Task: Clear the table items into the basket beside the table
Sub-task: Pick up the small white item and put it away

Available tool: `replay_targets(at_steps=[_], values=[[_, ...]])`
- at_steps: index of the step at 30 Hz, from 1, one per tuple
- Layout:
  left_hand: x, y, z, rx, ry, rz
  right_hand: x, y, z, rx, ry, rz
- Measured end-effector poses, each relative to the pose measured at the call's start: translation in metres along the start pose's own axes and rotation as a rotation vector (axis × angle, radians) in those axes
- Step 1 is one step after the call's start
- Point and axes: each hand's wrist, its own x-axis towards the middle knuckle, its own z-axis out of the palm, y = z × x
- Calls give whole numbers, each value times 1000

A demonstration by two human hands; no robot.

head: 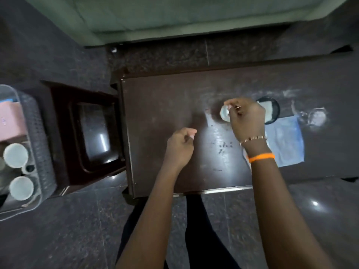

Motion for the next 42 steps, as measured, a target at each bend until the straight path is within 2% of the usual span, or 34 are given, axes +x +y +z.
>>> replay_targets(at_steps=[5, 9, 11, 15, 19, 22, 25, 29, 31, 34, 37, 39, 42], values=[[19, 39, 47, 92, -35, 9, 80, 46, -22, -168, -178, 99], [34, 52, 65, 123, -17, 15, 135, 73, -17, -275, -391, 244], [42, 54, 70, 115, -6, 1, 152, 83, -8, -348, -468, 242], [47, 53, 77, 119, 3, -27, 160, 98, 13, -542, -549, 179], [45, 47, 77, 96, 15, -49, 161, 117, 27, -615, -530, 175], [41, 40, 75, 85, 16, -65, 163, 121, 29, -572, -511, 211], [39, 34, 70, 45, 27, -78, 169, 111, 23, -428, -474, 235], [36, 28, 56, -113, 93, -84, 158, 77, 9, -172, -305, 208], [33, 25, 43, -220, 134, -100, 139, 53, 2, -98, -278, 151], [28, 18, 18, -326, 220, -113, 100, 15, 8, 39, -365, 84], [18, 5, -18, -458, 328, -129, 54, -29, 35, 219, -560, 70], [7, -7, -46, -538, 410, -125, 26, -56, 58, 224, -658, 13], [-12, -29, -93, -656, 549, -146, -8, -93, 92, 193, -702, -45]])
